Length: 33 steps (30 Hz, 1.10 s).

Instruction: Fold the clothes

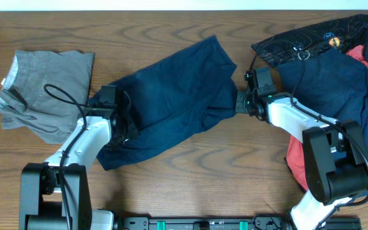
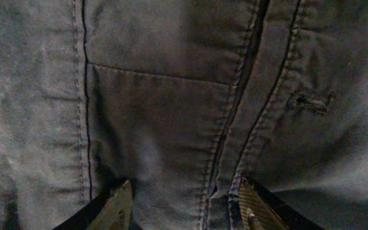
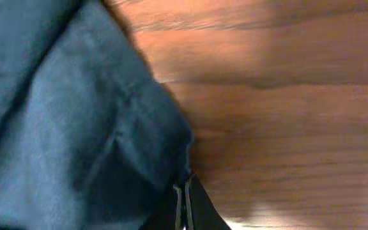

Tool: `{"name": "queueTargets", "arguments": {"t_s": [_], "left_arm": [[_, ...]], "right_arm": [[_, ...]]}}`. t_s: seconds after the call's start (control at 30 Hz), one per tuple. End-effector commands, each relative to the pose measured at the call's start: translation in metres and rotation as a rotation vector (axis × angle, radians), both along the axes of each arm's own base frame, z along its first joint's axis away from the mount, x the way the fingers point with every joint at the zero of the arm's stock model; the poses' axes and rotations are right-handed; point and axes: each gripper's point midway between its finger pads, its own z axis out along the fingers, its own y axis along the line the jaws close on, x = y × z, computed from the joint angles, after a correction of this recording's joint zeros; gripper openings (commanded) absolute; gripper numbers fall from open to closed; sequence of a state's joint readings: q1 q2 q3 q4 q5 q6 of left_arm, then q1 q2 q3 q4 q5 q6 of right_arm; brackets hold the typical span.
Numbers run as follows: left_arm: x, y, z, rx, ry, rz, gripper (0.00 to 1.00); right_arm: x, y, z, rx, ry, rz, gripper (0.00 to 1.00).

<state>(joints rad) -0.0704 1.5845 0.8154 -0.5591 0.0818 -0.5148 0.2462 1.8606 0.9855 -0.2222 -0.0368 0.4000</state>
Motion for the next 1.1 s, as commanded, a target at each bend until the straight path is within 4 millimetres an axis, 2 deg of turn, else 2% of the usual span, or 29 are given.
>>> {"name": "queueTargets", "arguments": {"t_s": [0.0,0.07,0.13,0.2,0.23,0.27,0.33,0.37,0.53,0.63,0.77,0.93,1.07], "left_arm": [[-0.010,0.005,-0.008,0.028,0.040,-0.017,0.55],[-0.010,0.005,-0.008,0.028,0.044,-0.017,0.54],[-0.011,0.005,-0.008,0.028,0.048,-0.017,0.55],[-0.012,0.005,-0.008,0.028,0.048,-0.017,0.55],[-0.011,0.005,-0.008,0.028,0.047,-0.017,0.54],[-0.011,0.005,-0.008,0.028,0.047,-0.016,0.55],[-0.011,0.005,-0.008,0.028,0.047,-0.016,0.55],[-0.011,0.005,-0.008,0.028,0.047,-0.017,0.55],[-0.011,0.005,-0.008,0.028,0.047,-0.017,0.54],[-0.011,0.005,-0.008,0.028,0.047,-0.016,0.55],[-0.011,0.005,-0.008,0.028,0.047,-0.016,0.54],[-0.011,0.005,-0.008,0.028,0.047,-0.016,0.55],[-0.011,0.005,-0.008,0.027,0.047,-0.008,0.55]], "right_arm": [[0.005,-0.051,-0.001,-0.099,0.010,-0.174,0.01],[0.006,-0.084,0.009,-0.141,0.009,-0.298,0.01],[0.009,-0.107,0.020,-0.143,-0.006,-0.366,0.01],[0.013,-0.118,0.028,-0.109,-0.021,-0.392,0.01],[0.015,-0.118,0.031,-0.076,-0.024,-0.378,0.07],[0.015,-0.115,0.032,-0.055,-0.024,-0.360,0.17],[0.015,-0.103,0.034,-0.001,-0.019,-0.293,0.44],[0.016,-0.098,0.035,0.016,-0.020,-0.263,0.47],[0.023,-0.086,0.051,0.063,-0.066,-0.210,0.51],[0.037,-0.062,0.068,0.142,-0.132,-0.097,0.52],[0.050,-0.041,0.085,0.187,-0.200,-0.035,0.57],[0.055,-0.019,0.091,0.204,-0.228,0.019,0.61],[0.054,-0.010,0.081,0.178,-0.210,0.016,0.61]]}}
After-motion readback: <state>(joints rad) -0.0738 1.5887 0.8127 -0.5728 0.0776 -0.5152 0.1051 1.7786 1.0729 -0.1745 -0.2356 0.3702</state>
